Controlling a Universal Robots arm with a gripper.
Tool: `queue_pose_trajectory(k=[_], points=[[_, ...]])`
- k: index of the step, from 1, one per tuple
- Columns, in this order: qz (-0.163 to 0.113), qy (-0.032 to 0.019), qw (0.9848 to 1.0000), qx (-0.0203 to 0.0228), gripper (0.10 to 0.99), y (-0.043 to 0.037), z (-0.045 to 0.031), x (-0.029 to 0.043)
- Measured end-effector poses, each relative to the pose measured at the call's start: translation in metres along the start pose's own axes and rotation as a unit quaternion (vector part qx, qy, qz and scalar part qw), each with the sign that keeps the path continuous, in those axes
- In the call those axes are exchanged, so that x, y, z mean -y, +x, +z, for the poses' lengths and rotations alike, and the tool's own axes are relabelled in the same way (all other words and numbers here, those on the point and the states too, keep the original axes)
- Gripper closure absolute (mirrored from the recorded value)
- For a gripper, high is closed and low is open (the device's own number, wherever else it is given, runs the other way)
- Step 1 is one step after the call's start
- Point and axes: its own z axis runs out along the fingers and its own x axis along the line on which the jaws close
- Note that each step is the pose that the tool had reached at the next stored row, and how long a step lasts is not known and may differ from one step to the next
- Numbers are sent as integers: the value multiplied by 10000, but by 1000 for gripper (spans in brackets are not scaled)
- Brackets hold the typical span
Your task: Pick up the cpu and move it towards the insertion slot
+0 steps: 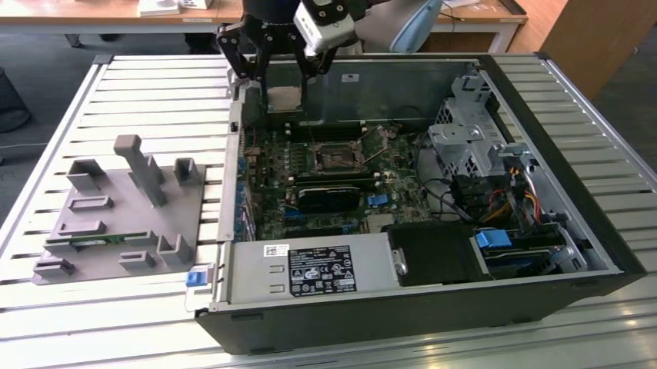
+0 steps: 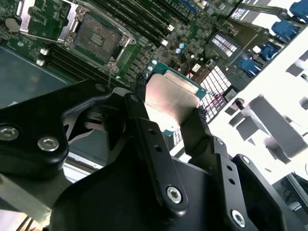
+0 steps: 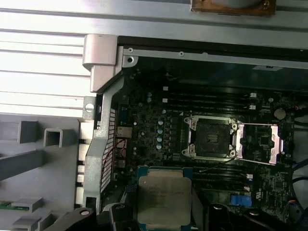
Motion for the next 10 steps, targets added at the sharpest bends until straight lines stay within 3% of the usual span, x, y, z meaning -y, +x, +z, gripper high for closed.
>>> queue_pose_trajectory(k=[10], points=[[0,0,10000,0,549,-129,4,-73]])
